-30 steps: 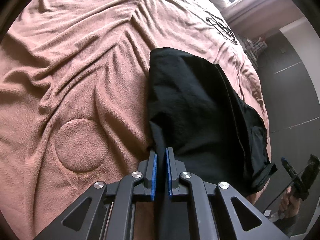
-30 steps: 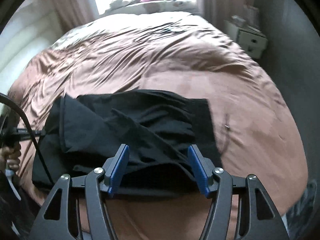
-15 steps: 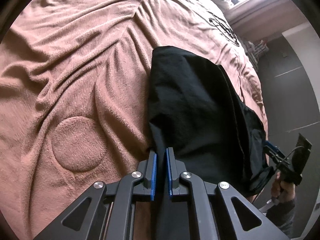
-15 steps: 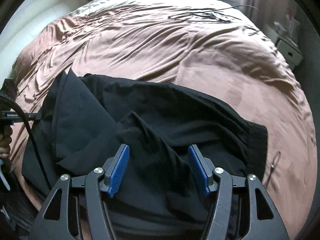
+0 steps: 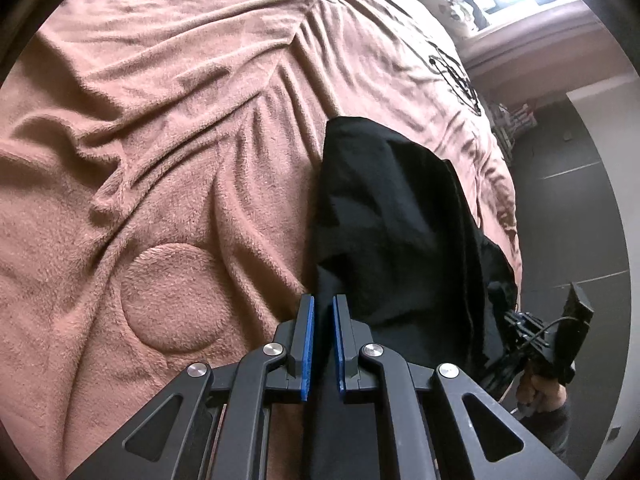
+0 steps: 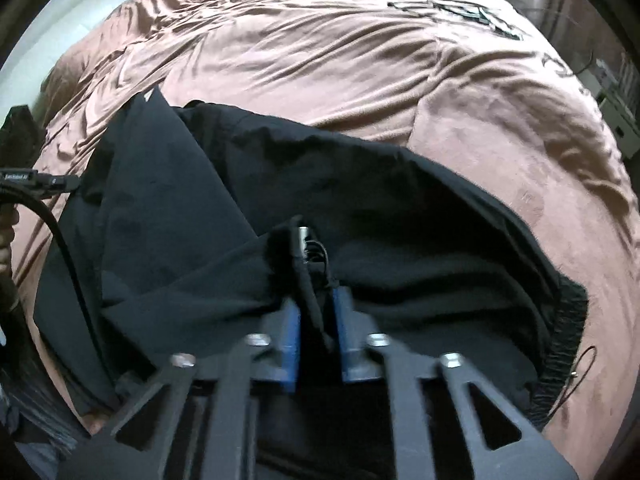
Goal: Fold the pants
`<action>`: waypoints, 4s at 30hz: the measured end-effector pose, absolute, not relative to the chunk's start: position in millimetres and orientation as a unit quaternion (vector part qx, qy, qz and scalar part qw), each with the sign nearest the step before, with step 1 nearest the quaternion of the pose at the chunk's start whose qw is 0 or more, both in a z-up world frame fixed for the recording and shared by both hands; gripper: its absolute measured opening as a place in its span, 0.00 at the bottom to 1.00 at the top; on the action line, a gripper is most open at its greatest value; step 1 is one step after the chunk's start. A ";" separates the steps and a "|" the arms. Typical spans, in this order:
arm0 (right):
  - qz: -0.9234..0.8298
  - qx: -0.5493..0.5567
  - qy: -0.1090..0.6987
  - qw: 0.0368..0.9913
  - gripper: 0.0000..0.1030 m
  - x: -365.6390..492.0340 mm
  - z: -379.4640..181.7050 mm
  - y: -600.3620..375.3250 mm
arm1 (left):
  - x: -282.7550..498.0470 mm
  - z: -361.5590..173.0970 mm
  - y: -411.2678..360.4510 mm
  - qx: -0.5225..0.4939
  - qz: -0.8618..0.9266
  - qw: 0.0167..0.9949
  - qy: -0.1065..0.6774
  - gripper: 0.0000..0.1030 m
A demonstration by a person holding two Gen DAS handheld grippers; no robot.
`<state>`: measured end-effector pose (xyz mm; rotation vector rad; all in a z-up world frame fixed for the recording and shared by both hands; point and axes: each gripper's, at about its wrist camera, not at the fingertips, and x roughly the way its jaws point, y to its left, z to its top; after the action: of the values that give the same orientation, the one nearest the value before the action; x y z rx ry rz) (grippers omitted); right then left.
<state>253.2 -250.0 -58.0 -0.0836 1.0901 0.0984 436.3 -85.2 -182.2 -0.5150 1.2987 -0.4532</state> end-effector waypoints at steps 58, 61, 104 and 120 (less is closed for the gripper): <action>-0.230 0.109 0.402 0.879 0.03 244.1 -14.4 -377.1 | 442.2 -187.0 -110.7 -0.201 -0.214 0.759 0.582 0.23; -0.199 0.092 0.408 0.887 0.03 231.1 -5.2 -361.2 | 441.1 -185.4 -109.1 -0.202 -0.214 0.759 0.581 0.23; 0.036 -0.150 0.532 0.832 0.56 180.9 -64.6 -149.7 | 411.9 -182.3 -96.0 -0.202 -0.244 0.741 0.593 0.24; 0.021 -0.114 0.487 0.866 0.07 188.1 -19.2 -180.2 | 411.3 -179.6 -99.4 -0.187 -0.236 0.753 0.585 0.24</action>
<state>188.1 -180.2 -19.2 -0.2396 1.0200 0.0446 411.3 -99.4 -179.6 -0.4080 1.2764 -0.5159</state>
